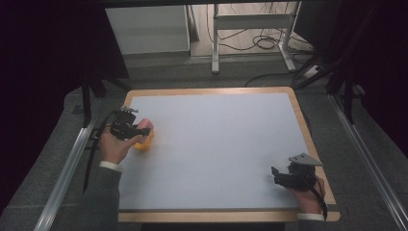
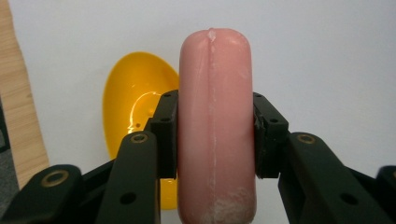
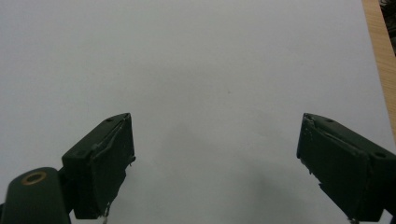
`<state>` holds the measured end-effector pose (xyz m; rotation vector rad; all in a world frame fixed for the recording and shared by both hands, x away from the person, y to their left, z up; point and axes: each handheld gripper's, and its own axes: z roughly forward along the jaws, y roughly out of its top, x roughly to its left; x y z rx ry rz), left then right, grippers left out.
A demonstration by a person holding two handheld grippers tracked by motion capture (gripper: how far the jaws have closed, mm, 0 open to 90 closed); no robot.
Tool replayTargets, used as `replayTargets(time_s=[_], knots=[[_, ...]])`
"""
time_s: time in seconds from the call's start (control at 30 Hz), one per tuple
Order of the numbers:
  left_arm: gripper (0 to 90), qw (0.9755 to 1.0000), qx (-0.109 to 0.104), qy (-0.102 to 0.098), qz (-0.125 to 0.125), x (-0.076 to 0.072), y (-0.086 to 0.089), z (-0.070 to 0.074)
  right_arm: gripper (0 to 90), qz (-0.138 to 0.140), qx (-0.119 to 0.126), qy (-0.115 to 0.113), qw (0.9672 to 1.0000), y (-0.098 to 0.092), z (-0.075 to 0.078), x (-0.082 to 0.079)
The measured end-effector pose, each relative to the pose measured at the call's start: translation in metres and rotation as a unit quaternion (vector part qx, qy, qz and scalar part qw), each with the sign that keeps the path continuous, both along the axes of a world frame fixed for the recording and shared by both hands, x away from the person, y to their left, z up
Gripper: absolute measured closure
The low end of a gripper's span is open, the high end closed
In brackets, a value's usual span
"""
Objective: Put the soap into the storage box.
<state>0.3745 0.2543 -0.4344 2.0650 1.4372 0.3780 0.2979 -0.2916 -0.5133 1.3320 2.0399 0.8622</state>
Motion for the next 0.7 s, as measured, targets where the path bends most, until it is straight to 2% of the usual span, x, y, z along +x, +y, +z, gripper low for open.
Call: replayTargets(time_s=[0.23, 0.5, 0.7], knots=[[60.4, 0.9998, 0.004, 0.002, 0.017, 0.007, 0.009, -0.005, 10.8, -0.002, -0.001, 0.001, 1.0, -0.001, -0.001, 0.001], [60.4, 0.9994, 0.007, 0.003, 0.032, 0.015, 0.012, -0.009, 10.8, -0.002, -0.002, 0.0, 1.0, -0.001, -0.001, 0.0], [60.4, 0.9992, 0.012, 0.01, 0.038, 0.02, 0.012, -0.018, 10.8, -0.002, -0.003, 0.001, 1.0, 0.0, -0.001, 0.001]])
